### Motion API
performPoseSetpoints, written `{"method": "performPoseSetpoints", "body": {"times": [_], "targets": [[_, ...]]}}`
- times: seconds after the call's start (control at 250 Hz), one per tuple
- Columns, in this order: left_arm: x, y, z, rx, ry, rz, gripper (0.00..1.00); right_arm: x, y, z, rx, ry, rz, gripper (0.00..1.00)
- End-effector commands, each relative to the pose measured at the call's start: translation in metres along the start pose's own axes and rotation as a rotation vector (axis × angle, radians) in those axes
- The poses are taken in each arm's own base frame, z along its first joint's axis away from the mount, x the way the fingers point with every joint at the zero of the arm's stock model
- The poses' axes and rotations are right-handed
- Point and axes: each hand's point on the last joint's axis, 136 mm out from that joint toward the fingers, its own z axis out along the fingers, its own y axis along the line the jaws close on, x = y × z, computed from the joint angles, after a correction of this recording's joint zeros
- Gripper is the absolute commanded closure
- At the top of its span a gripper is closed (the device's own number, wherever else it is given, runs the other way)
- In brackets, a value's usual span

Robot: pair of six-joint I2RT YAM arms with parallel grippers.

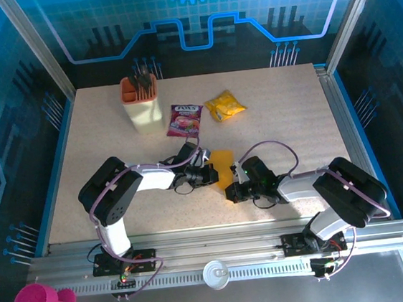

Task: Fold a paper plane with a square sheet of paper (pick it up from the middle)
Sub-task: Third fold the triangle at the center of the table.

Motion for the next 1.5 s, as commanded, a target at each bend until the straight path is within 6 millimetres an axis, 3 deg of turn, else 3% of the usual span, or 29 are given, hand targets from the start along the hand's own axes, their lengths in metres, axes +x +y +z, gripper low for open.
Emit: {"method": "performPoseSetpoints", "body": {"times": [0.0,0.332,0.587,0.751,0.923,1.051,1.162,1.494], "targets": [[0.008,0.065,0.004,-0.222,0.009,-0.102,1.0,0.111,-0.061,-0.014,0.231,0.349,0.187,1.0],[0.006,0.065,0.003,-0.222,0.009,-0.101,1.0,0.104,-0.052,-0.028,0.293,0.334,0.071,1.0],[0.006,0.07,0.003,-0.233,0.0,-0.118,1.0,0.099,-0.046,-0.033,0.266,0.309,0.087,1.0],[0.008,0.085,-0.008,-0.274,-0.081,-0.256,1.0,0.049,-0.026,-0.049,0.19,0.195,0.09,1.0],[0.017,0.08,-0.015,-0.298,-0.159,-0.327,1.0,-0.008,0.003,-0.064,0.115,0.087,0.054,0.99],[0.019,0.073,-0.012,-0.294,-0.197,-0.35,1.0,-0.035,0.02,-0.054,0.061,0.065,0.04,1.0],[0.018,0.07,-0.01,-0.289,-0.203,-0.352,1.0,-0.046,0.026,-0.037,0.027,0.067,0.052,1.0],[0.014,0.061,-0.013,-0.282,-0.199,-0.308,1.0,-0.052,0.0,0.0,0.058,0.072,0.094,1.0]]}}
